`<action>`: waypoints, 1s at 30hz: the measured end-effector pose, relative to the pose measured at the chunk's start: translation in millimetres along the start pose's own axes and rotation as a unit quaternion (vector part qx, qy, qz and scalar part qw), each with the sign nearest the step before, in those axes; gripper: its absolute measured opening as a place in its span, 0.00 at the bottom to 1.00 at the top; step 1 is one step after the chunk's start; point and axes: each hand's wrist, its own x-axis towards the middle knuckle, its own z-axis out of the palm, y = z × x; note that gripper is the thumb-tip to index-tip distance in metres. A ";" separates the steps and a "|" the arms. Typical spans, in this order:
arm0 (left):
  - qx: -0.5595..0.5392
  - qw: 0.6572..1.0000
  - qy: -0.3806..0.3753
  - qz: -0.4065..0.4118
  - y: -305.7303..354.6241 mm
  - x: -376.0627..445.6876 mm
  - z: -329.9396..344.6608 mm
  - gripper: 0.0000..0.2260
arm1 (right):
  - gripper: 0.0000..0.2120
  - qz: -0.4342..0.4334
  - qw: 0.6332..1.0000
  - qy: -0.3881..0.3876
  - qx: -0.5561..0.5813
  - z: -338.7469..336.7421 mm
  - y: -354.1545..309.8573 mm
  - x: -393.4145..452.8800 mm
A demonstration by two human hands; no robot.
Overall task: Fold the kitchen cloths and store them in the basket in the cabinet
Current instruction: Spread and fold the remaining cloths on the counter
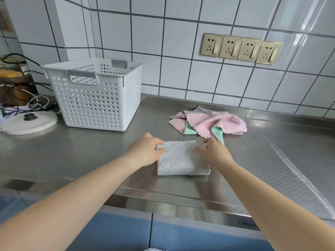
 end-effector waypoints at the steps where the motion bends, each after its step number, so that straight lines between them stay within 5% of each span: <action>1: 0.031 0.998 0.033 0.032 2.6 2.3 -0.3 0.15 | 0.24 -0.033 0.999 0.030 -0.022 -2.3 -2.8 -0.4; 10: 0.165 0.975 -0.068 0.129 28.2 9.9 44.8 0.21 | 0.17 -0.166 0.973 -0.100 -0.124 33.6 -51.7 -6.5; 21: 0.116 0.980 -0.115 0.109 10.7 4.3 49.1 0.24 | 0.24 -0.138 0.978 -0.060 -0.144 44.4 -3.7 -17.3; 25: 0.097 0.992 -0.059 0.051 3.4 1.9 40.4 0.26 | 0.26 -0.080 0.985 -0.054 -0.144 25.0 -1.2 -15.5; 30: 0.074 0.996 -0.045 0.015 -12.4 -8.5 30.5 0.23 | 0.13 -0.085 0.992 -0.011 -0.090 1.8 20.3 -22.7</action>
